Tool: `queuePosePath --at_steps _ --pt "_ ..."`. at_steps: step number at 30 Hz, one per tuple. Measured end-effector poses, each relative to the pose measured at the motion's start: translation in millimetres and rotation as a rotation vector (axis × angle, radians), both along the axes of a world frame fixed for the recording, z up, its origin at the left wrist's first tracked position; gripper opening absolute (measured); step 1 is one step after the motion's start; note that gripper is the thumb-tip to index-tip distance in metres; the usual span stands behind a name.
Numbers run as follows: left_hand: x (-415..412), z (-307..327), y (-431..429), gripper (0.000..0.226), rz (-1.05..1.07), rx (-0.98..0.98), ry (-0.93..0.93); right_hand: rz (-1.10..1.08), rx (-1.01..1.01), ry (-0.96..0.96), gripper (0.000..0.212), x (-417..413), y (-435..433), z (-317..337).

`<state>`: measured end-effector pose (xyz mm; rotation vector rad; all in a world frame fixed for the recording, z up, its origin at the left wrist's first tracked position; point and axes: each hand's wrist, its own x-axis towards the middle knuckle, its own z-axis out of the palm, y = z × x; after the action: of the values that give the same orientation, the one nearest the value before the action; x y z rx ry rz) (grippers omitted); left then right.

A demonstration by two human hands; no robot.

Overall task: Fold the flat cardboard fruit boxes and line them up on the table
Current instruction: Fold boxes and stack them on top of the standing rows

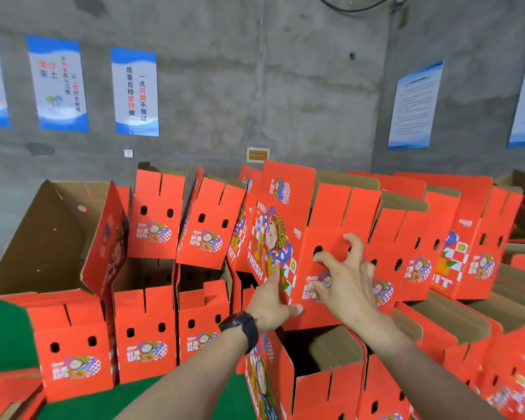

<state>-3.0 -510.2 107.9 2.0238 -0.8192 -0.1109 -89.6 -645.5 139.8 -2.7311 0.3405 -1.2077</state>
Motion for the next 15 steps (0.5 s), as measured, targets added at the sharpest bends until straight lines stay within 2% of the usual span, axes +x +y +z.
queuePosePath --at_steps 3,6,12,15 --pt "2 -8 2 0.105 0.034 0.051 -0.027 0.031 -0.001 -0.011 0.044 1 5 -6" --pt "1 -12 5 0.105 0.072 0.102 -0.074 0.053 0.047 -0.109 0.048 7 13 -9" --pt "-1 -13 9 0.106 0.088 0.146 -0.058 0.018 0.002 -0.272 0.082 16 31 -12" --pt "0 -10 8 0.102 0.072 0.172 -0.071 0.108 -0.139 -0.169 0.090 23 40 -3"
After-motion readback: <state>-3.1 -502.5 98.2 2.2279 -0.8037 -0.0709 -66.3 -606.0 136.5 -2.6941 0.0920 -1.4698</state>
